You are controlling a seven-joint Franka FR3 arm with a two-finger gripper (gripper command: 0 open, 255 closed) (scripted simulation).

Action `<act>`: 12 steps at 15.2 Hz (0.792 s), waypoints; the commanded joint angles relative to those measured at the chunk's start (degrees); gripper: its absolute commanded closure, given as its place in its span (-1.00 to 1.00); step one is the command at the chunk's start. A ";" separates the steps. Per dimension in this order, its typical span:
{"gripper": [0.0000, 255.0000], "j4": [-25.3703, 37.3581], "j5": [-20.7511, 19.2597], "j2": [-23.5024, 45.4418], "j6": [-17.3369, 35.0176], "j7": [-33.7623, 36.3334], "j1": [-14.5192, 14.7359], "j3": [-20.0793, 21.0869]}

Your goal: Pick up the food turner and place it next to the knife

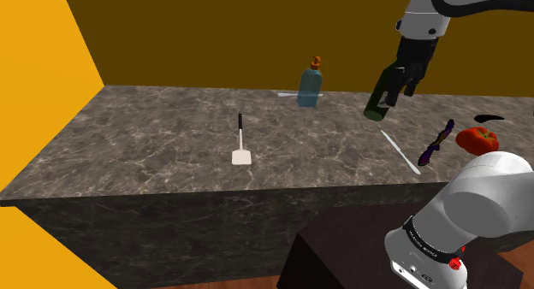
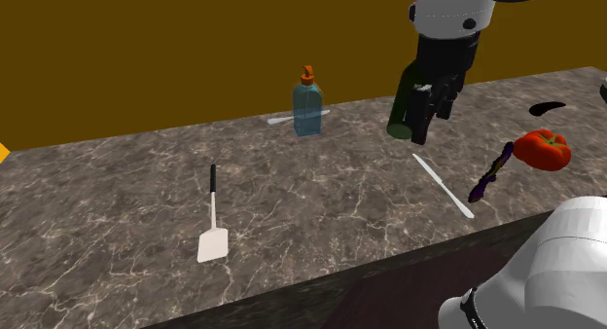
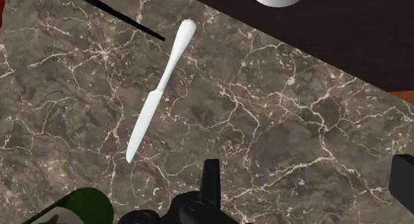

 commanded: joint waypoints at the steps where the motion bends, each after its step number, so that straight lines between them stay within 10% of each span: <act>1: -1.00 0.00 0.00 0.00 0.00 0.00 0.00 0.00; 12: -1.00 -2.23 9.36 10.90 16.46 18.97 2.35 11.04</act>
